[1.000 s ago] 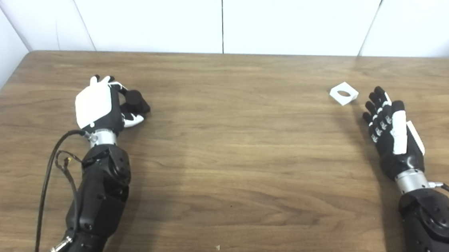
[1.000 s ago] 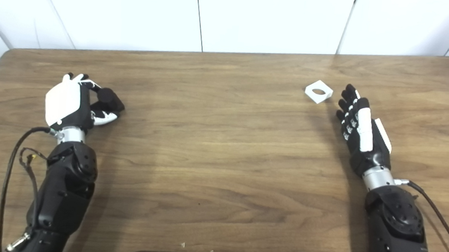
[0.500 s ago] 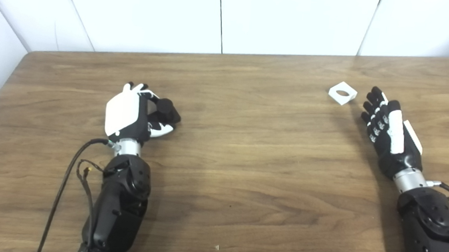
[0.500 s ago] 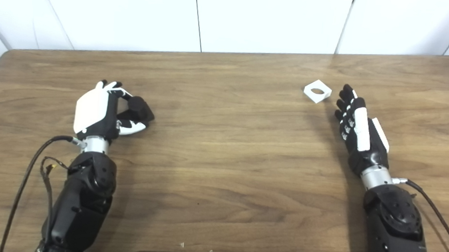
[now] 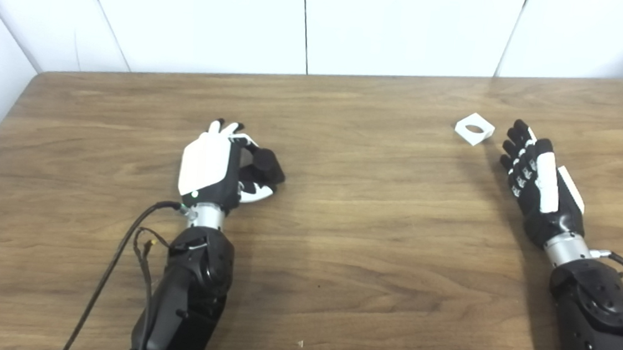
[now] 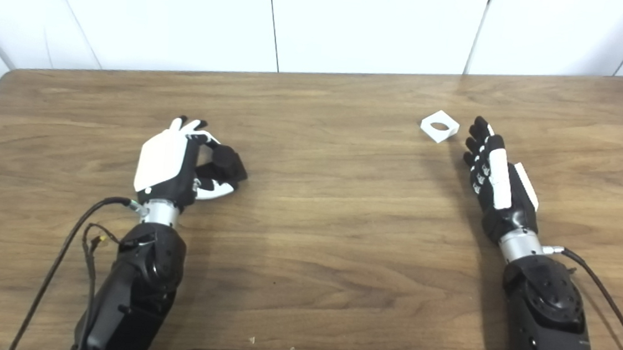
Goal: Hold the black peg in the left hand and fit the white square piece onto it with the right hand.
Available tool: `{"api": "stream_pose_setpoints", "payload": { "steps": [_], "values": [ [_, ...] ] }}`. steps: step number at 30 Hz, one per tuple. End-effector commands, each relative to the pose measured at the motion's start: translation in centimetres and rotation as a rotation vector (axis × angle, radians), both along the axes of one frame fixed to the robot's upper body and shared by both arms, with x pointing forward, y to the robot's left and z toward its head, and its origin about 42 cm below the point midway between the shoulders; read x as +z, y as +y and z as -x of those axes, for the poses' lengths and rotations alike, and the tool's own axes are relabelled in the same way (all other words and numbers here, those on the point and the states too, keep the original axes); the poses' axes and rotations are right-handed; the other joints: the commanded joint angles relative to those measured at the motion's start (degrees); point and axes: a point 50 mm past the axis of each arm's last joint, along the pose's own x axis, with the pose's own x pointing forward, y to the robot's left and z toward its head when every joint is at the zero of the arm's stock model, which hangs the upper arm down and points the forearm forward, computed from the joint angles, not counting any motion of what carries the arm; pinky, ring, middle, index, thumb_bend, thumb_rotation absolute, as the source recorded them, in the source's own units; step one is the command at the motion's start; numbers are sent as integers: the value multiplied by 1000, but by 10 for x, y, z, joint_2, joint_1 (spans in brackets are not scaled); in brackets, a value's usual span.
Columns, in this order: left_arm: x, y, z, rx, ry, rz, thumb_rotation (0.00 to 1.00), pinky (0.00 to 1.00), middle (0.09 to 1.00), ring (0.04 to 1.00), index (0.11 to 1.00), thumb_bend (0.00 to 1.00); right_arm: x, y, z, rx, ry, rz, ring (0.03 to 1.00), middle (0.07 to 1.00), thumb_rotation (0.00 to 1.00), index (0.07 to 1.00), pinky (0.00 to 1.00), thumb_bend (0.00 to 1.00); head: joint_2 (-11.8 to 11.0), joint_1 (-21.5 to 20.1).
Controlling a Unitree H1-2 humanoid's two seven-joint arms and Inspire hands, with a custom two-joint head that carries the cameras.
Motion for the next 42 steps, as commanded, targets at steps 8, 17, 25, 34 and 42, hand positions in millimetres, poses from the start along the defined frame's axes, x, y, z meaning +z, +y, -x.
{"api": "stream_pose_setpoints", "payload": {
  "steps": [8,17,25,34,42],
  "values": [
    [6,-25,15,-101,-40,-20,69,905,892,970,494,515,-1,8,-2,30,10,-19,1000,1000,1000,1000,1000,610,1,-1],
    [2,-42,31,-171,-38,8,69,903,897,975,493,515,-1,10,-2,34,13,-18,1000,1000,1000,1000,1000,638,1,-3],
    [-2,-54,46,-214,-31,44,70,895,896,972,493,515,0,10,0,26,20,-23,1000,1000,1000,1000,1000,644,3,-6],
    [-4,-66,65,-261,26,96,72,895,900,972,494,513,0,10,2,26,14,-20,1000,1000,1000,1000,1000,633,6,-7],
    [-3,-73,78,-296,84,154,72,903,916,997,494,511,-2,10,3,37,11,-30,1000,1000,1000,1000,1000,630,10,-9]
  ]
}}
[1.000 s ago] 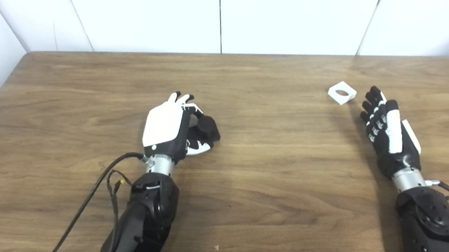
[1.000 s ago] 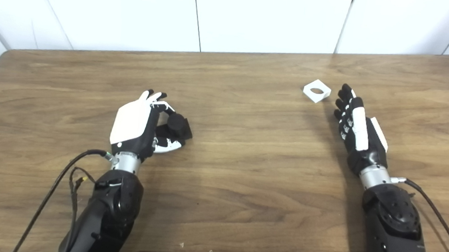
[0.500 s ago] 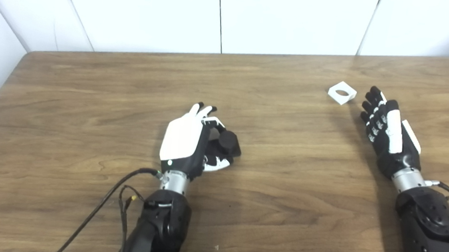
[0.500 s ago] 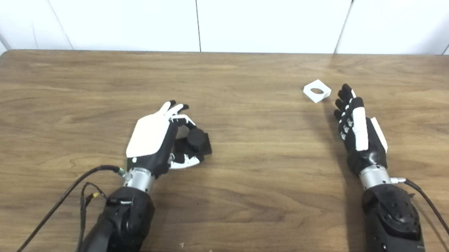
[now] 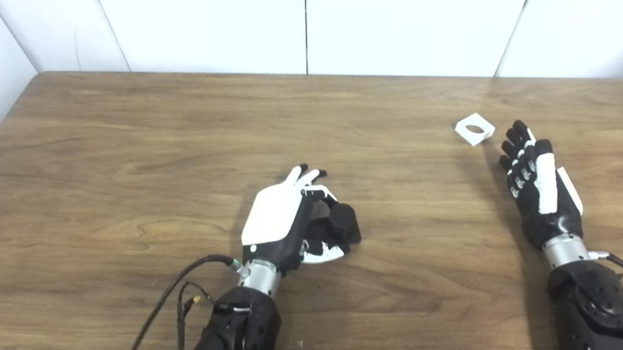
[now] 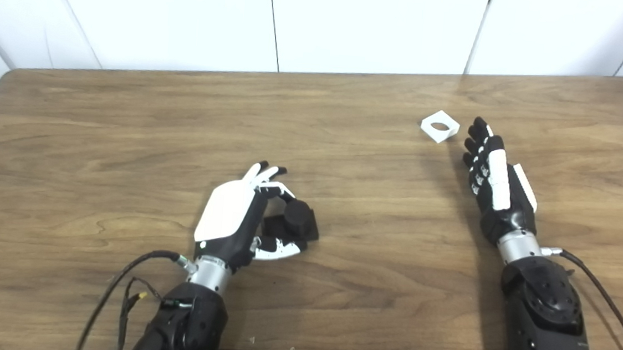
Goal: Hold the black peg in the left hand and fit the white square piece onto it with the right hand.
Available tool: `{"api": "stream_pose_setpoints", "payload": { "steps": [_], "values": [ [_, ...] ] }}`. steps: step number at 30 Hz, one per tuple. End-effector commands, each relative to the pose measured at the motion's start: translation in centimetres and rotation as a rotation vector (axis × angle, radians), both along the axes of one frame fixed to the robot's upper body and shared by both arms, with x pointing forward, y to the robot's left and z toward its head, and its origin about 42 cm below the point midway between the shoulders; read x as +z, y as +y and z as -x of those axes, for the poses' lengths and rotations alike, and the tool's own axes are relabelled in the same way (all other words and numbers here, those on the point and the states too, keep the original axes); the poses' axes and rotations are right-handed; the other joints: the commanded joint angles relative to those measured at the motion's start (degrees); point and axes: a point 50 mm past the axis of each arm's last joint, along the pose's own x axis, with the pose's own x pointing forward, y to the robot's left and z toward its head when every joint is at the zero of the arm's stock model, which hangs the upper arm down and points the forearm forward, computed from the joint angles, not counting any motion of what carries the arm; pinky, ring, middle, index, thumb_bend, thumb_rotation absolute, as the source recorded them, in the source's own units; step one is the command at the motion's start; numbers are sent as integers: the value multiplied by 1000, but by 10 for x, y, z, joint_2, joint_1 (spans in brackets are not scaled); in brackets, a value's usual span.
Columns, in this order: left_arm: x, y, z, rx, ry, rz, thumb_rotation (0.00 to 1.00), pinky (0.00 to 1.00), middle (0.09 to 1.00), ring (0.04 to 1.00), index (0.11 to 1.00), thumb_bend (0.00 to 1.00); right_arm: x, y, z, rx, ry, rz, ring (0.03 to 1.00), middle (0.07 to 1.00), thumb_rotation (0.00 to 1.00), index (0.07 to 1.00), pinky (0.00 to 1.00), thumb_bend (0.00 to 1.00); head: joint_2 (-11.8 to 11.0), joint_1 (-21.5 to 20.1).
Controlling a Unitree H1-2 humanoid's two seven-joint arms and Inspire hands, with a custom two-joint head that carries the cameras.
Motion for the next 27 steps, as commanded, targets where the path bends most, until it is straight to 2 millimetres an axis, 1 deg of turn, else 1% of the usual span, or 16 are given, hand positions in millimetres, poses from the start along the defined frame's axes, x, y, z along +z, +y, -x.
{"api": "stream_pose_setpoints", "payload": {
  "steps": [1,7,13,16,20,22,27],
  "values": [
    [2,-2,5,-27,19,-2,72,904,916,996,494,511,-1,7,1,36,-3,-14,1000,1000,1000,1000,1000,629,1,0],
    [0,-3,11,-30,60,9,71,903,922,1000,494,514,-1,7,2,31,5,0,1000,1000,1000,1000,1000,630,4,0],
    [-4,-1,11,-24,76,1,70,917,925,1000,495,513,1,7,2,33,6,9,1000,1000,1000,1000,1000,623,5,1],
    [-5,1,11,-23,76,-3,70,919,924,1000,495,513,3,6,1,34,7,17,1000,1000,1000,1000,1000,635,6,0],
    [-6,1,10,-23,75,-2,69,924,926,1000,495,513,8,4,-3,22,2,29,1000,1000,1000,1000,1000,633,6,0],
    [-6,0,10,-22,77,-2,69,923,927,1000,495,513,15,2,-6,19,-10,30,1000,1000,1000,1000,1000,631,6,0],
    [-7,-1,10,-20,73,2,69,920,925,1000,495,513,28,-1,-12,26,-45,37,1000,1000,1000,1000,1000,673,5,-1]
  ]
}}
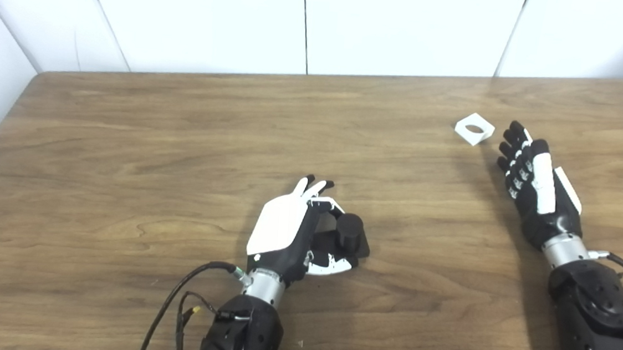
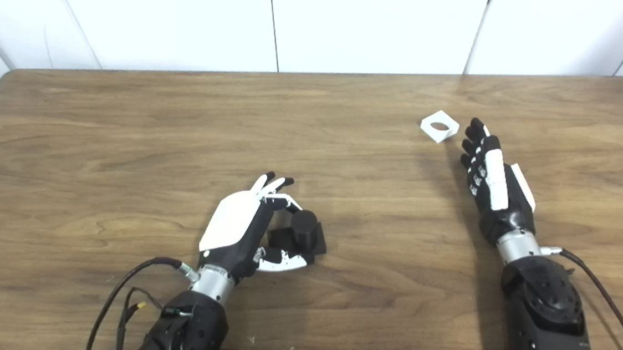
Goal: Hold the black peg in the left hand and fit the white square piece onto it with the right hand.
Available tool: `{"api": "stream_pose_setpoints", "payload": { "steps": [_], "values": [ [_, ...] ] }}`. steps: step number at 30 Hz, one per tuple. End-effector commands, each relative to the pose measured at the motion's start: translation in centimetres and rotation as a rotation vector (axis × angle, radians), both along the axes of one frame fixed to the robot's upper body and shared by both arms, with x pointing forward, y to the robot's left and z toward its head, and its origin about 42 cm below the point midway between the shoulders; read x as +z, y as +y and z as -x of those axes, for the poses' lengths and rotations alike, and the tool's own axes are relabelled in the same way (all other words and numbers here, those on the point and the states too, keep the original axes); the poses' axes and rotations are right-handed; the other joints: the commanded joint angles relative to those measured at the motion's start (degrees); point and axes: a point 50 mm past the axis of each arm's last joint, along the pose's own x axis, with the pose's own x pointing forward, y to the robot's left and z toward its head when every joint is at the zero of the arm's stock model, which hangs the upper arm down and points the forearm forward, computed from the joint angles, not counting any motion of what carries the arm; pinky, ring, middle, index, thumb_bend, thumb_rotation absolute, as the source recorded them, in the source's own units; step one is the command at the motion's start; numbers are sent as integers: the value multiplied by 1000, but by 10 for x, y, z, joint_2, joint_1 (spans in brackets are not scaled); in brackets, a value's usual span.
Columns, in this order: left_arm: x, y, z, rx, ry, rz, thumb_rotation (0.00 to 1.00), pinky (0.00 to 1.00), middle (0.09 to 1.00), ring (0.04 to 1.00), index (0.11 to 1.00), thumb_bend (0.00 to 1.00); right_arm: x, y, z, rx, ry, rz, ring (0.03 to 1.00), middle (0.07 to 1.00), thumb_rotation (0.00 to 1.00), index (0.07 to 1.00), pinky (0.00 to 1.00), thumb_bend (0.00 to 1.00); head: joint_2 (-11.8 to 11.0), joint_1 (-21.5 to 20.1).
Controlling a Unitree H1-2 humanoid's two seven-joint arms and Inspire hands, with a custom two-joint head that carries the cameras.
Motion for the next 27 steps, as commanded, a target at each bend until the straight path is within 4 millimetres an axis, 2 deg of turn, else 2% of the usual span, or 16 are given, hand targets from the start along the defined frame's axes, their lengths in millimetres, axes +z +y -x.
{"api": "stream_pose_setpoints", "payload": {
  "steps": [1,8,12,14,21,27],
  "values": [
    [-6,0,2,-11,25,-21,69,923,926,1000,495,513,24,0,-13,24,-64,10,1000,1000,1000,1000,1000,675,0,0],
    [-8,-1,2,-12,22,-28,69,922,926,1000,495,513,50,-3,-24,23,-117,80,1000,1000,982,1000,1000,666,-4,-4],
    [-10,-2,2,-9,23,-25,69,912,924,1000,495,513,66,-4,-32,6,-149,160,1000,1000,901,1000,1000,662,-6,-4],
    [-11,-2,2,-8,27,-26,70,913,928,1000,495,513,75,-3,-37,-4,-157,195,1000,1000,821,1000,1000,644,-8,-4],
    [-12,-2,2,-2,33,-29,70,927,931,1000,495,513,95,-9,-52,-16,-196,381,1000,1000,768,991,1000,659,-14,-3],
    [-13,-1,2,4,36,-33,71,928,935,1000,496,513,113,-15,-69,-11,-222,517,1000,1000,634,979,985,680,-16,-5]
  ]
}}
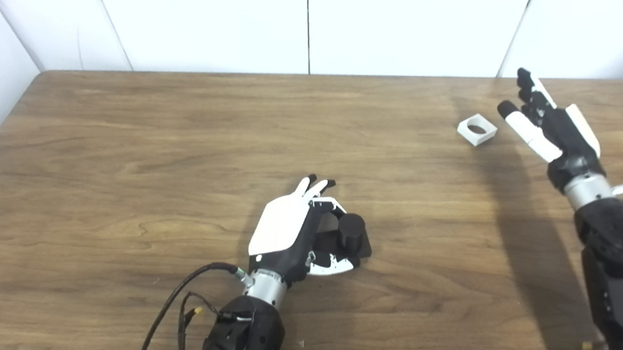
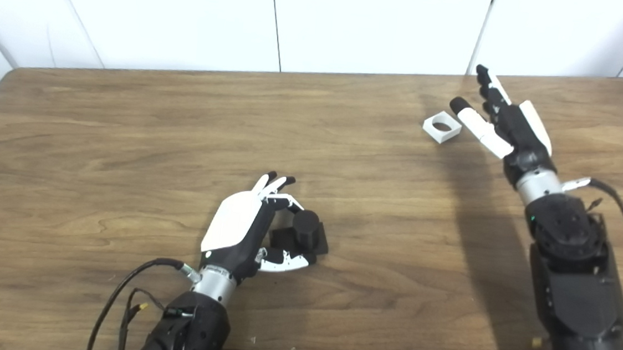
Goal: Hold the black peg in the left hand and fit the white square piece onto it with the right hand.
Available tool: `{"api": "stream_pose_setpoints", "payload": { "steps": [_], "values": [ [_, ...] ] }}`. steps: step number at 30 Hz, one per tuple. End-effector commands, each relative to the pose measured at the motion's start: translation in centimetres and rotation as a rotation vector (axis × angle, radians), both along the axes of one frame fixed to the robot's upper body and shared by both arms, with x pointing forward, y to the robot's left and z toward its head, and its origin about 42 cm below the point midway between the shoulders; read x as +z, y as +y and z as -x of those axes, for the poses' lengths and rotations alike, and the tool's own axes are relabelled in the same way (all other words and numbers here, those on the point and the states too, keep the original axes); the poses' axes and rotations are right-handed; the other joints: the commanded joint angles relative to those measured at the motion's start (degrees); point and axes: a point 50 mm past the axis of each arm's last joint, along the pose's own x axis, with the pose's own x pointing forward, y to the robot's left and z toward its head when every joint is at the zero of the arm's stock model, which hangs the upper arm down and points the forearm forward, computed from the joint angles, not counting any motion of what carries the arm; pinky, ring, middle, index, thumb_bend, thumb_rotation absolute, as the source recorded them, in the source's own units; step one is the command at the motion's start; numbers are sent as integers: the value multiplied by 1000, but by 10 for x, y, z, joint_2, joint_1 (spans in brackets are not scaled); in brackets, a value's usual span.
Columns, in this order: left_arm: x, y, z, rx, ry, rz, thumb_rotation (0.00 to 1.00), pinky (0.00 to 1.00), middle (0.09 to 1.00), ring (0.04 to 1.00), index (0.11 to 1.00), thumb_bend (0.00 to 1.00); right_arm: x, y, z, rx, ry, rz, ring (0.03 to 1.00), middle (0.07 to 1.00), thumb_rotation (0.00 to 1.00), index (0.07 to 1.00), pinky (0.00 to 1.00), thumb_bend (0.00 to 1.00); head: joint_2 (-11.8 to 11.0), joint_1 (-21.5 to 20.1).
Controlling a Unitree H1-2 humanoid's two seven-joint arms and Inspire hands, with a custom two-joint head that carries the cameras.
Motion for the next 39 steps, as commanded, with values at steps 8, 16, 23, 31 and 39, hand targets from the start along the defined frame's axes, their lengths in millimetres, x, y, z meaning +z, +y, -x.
{"api": "stream_pose_setpoints", "payload": {
  "steps": [8,16,23,31,39],
  "values": [
    [-10,1,1,7,39,-36,71,926,932,1000,495,513,53,-9,-32,32,-133,337,1000,1000,515,968,998,736,-1,-1],
    [-12,1,1,2,30,-33,70,921,930,1000,495,513,71,-15,-44,31,-120,487,1000,999,398,923,984,781,-4,-4],
    [-14,3,1,10,22,-24,71,928,927,1000,495,513,87,-19,-54,38,-112,628,1000,1000,271,876,995,836,-8,-11],
    [-15,3,0,10,21,-19,70,926,933,1000,495,514,99,-19,-65,42,-69,740,1000,1000,199,795,1000,885,-10,-11],
    [-16,4,1,13,22,-24,71,923,934,1000,495,514,108,-18,-84,78,6,878,1000,1000,191,797,1000,893,-12,-13]
  ]
}}
